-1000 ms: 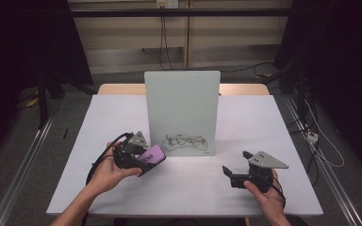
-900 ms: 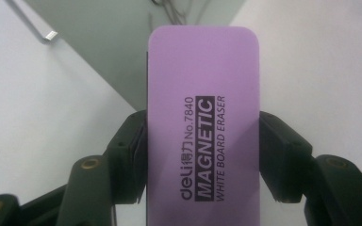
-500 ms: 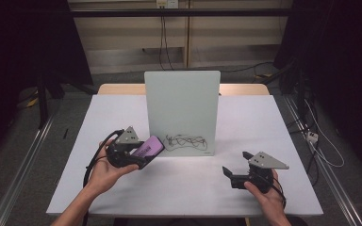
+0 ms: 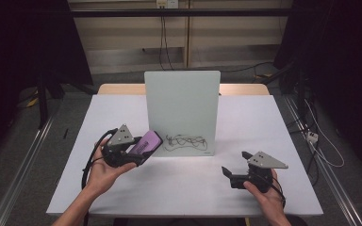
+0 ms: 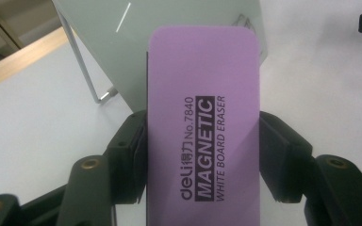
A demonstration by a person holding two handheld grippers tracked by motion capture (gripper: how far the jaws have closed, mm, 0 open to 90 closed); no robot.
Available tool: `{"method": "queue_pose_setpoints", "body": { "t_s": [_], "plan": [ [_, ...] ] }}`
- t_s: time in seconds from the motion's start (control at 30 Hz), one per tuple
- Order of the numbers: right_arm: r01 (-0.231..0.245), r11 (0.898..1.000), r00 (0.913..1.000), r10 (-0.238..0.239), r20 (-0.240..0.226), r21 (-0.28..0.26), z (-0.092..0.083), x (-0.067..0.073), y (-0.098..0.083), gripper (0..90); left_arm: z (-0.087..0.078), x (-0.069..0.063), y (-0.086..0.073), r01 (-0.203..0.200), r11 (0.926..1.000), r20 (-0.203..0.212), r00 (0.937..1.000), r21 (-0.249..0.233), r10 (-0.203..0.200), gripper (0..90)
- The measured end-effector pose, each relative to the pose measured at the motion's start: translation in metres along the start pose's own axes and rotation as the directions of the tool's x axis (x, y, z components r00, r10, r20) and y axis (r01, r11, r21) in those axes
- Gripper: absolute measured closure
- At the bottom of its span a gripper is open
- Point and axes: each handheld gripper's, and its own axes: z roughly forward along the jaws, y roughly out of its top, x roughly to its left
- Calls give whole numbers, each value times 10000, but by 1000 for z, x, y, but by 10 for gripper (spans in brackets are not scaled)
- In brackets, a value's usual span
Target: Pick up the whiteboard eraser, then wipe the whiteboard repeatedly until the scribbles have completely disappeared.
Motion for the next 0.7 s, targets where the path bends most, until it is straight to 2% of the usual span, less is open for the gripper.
{"method": "queue_pose_setpoints", "body": {
  "t_s": [0.03,0.07,0.17,0.23,0.4,0.47,0.57,0.7],
  "plan": [
    [-27,10000,10000,27,-1,32,0,0,0,72,-1,0,0,-101,9999,3,9999,-29,101,413],
    [-13,10000,10000,13,4,25,-1,0,0,72,-1,-1,1,-27,9997,-32,10000,-234,26,413],
    [0,10000,10000,0,23,-13,-1,-1,0,72,-2,-2,1,-295,9990,-168,9994,-342,289,412],
    [-67,10000,10000,67,61,11,1,-1,0,72,0,-3,0,-244,9985,-152,9996,-500,236,413],
    [-130,9999,9999,129,64,83,3,-1,1,72,6,-9,-4,-410,9985,-342,9986,-357,398,413],
    [-96,9999,9999,96,51,81,3,0,1,72,7,-11,-3,-653,9976,-415,9971,-245,643,413],
    [-14,10000,10000,14,12,82,1,1,0,74,8,-17,-3,-1156,9927,-945,9892,-349,1119,412],
    [-2,10000,10000,2,27,6,-1,-1,0,74,13,-23,-4,-1548,9871,-1133,9823,-408,1494,413]
  ]
}}
